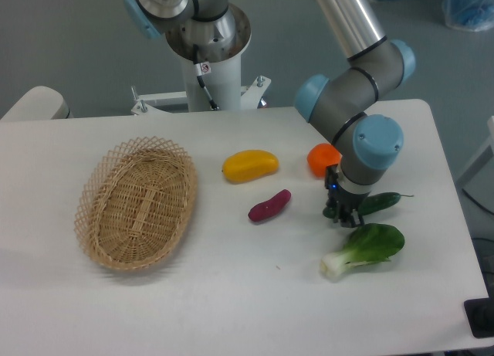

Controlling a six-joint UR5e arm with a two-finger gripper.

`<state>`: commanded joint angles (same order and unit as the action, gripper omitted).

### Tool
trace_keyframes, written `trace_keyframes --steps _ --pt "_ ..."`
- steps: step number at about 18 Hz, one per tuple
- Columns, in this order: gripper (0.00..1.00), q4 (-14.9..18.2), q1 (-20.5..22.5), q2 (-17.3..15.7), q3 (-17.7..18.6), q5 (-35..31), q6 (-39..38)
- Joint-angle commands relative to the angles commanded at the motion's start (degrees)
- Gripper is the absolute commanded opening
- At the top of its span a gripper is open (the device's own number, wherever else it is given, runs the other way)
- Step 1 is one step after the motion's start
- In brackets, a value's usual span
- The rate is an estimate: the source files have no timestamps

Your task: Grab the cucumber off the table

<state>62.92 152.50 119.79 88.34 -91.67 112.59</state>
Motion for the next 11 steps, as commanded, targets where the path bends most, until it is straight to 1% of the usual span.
trace_keyframes --steps 2,5,7,11 --pt "0.28 0.1 -1.1 0.5 -1.7 0.4 -2.9" --pt "0.28 0.2 -4.3 2.1 -4.8 0.3 -11.5" --pt "0.28 0.3 -5.4 3.1 -6.6 0.4 -15.6" --pt "0.28 2.5 -6.2 4.6 -9.8 1.9 -22.4"
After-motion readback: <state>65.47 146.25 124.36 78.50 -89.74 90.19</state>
